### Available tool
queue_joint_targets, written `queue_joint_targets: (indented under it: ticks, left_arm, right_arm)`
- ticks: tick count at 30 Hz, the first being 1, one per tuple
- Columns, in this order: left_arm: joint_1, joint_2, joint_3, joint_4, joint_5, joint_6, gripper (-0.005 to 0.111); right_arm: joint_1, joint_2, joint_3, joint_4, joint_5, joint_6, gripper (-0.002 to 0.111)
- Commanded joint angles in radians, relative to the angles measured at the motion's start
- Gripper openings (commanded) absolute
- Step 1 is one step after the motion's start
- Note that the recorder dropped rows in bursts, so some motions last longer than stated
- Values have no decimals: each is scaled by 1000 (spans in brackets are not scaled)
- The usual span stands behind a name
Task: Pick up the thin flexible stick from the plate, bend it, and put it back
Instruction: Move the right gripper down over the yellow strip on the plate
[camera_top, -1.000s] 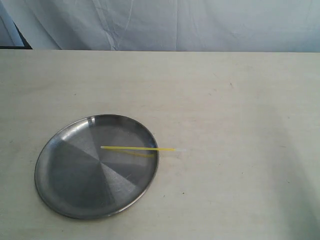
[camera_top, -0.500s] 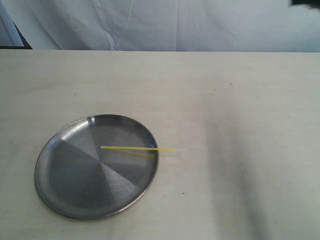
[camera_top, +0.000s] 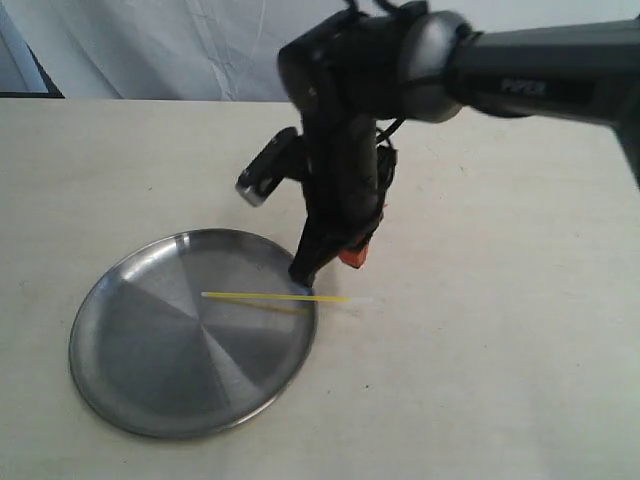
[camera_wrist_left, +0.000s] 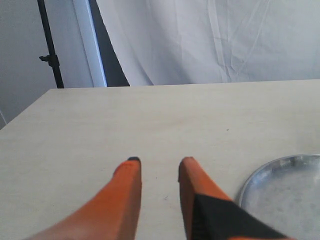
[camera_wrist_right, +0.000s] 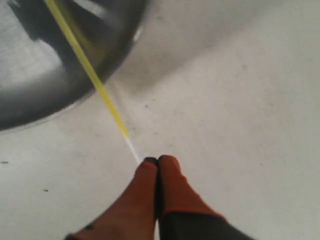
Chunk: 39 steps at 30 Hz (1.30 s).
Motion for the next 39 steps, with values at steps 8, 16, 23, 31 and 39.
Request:
queue_joint_targets:
  ticks: [8,16,23,31,39]
  left_arm:
    - [4,-6,4,6,1,-1,28]
    - [4,-6,4,6,1,-1,28]
    - [4,-6,4,6,1,-1,28]
    - [4,-6,4,6,1,-1,28]
    - [4,-6,4,6,1,-1,28]
  right_arm:
    - [130,15,-12,-112,-80,49,-1]
    - [130,13,-12,-42,-146,48,49]
    - [130,14,-12,-53,-165,48,65]
    - [128,97,-12,-143,-173,140,65]
    - [128,143,-12,-140,-172,157,57]
